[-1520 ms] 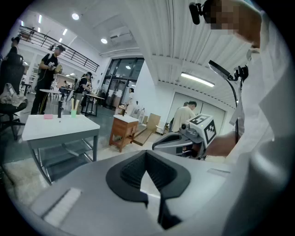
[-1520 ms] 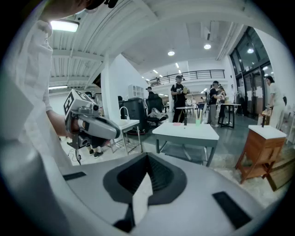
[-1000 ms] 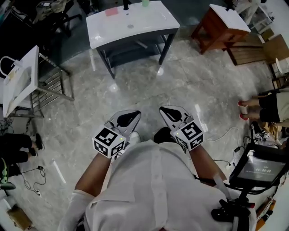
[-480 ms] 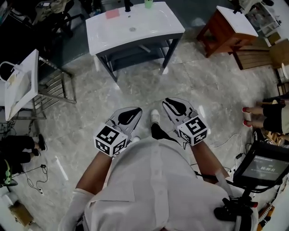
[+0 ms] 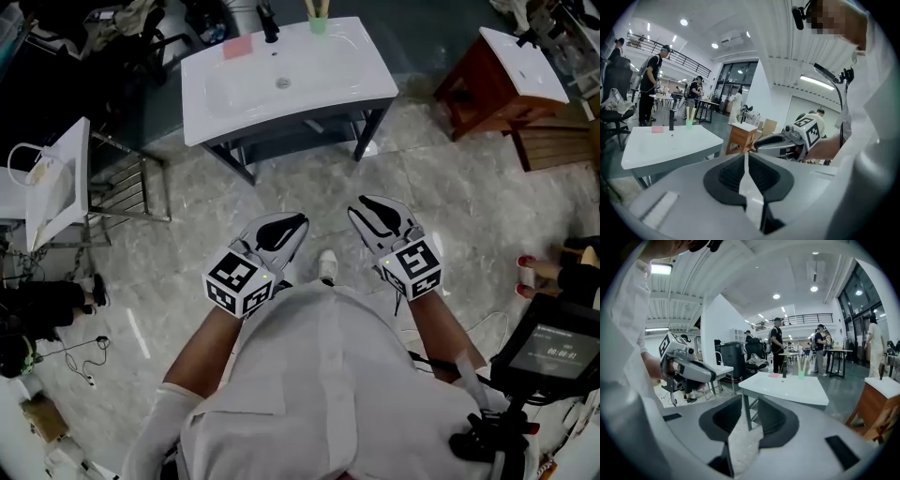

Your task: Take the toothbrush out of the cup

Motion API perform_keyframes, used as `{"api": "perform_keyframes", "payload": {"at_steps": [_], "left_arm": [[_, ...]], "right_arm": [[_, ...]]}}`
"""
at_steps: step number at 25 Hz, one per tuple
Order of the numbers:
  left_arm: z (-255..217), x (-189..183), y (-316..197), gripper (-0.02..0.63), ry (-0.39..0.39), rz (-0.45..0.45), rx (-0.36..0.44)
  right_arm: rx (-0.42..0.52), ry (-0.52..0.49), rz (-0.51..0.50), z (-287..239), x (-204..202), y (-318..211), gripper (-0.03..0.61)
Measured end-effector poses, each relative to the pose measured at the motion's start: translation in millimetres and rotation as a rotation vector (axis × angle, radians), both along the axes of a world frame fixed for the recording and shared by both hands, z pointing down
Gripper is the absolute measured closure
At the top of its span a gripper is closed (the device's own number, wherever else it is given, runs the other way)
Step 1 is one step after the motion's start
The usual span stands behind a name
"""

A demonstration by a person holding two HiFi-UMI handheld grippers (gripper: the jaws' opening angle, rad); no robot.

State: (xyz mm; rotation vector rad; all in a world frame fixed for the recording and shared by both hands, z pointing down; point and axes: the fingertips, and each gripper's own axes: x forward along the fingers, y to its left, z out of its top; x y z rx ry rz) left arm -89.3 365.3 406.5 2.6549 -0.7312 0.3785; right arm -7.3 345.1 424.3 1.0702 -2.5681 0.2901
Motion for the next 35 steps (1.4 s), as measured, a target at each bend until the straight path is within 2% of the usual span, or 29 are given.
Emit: {"api": "perform_keyframes", "payload": {"at_steps": [4,10,21,29,35], "left_arm": [[-3,22,-29,0.604,0.003,-0.020,0.005],[5,26,-82,0.604,0.000,-0.031,-0.019],[-2,28,-206,0.604,0.044,0.031,0.001],[-4,3,-276,0.604,0.042,0.037,0.026],[3,-19,-316,0.604,0.032,-0.043,0.033]], "right_arm": [[-0.012,-0.012,-0.002,6,20,-30,0.477],[-0.030,-0.028,0.003,16,25,-82,0.477],[-0.020,0.018,0.105,3,39,-197,0.477],[0.005,0.011,0.158,-5,29,-287,0.477],[0.016,0.019,0.133,3,19,-344,0.477]]}}
